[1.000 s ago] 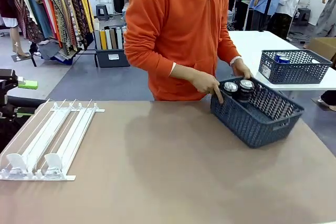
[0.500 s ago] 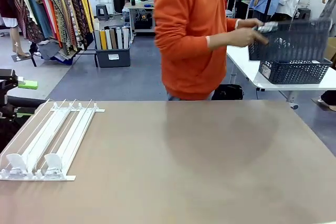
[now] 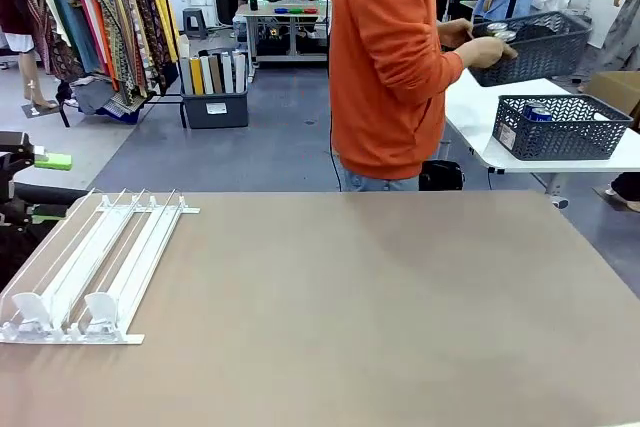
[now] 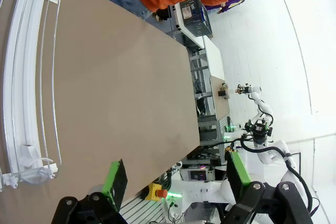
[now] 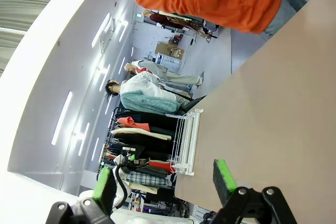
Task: Retrieve and store the cans from the dispenser.
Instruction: Pick up one can from the Automatic Can Dispenser and place it in the middle of the table.
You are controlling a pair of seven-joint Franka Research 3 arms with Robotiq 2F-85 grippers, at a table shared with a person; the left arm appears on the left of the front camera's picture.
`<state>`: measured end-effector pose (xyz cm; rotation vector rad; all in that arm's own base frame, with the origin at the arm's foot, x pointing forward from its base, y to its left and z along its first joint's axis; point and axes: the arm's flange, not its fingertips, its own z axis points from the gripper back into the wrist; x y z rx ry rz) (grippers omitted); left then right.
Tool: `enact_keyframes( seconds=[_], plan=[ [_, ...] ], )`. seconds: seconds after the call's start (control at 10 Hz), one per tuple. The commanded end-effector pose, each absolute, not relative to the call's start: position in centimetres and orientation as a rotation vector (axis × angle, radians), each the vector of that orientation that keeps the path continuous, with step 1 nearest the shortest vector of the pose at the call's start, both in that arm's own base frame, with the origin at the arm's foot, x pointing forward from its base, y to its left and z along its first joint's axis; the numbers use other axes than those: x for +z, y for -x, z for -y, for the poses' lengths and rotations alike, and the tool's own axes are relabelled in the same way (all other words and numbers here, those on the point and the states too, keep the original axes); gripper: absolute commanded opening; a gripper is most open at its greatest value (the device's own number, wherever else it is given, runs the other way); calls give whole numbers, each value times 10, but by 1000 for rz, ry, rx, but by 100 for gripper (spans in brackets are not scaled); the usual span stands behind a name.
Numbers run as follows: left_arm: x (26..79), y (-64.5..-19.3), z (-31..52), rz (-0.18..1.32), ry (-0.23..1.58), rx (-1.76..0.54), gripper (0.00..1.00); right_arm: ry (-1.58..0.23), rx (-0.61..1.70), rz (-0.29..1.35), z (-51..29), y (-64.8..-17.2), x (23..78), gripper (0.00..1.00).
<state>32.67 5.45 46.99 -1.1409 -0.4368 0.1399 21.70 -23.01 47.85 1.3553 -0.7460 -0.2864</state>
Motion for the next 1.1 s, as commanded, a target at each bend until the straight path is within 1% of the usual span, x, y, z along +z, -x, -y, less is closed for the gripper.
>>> enact_keyframes(
  seconds=[0.0, 1.0],
  plan=[
    [471, -327, -55, 453, 1161, 132, 100, -1367, -277, 777, 230, -220, 481, 100],
    [471, -327, -55, 453, 1161, 132, 100, -1367, -277, 777, 230, -220, 481, 100]
  ],
)
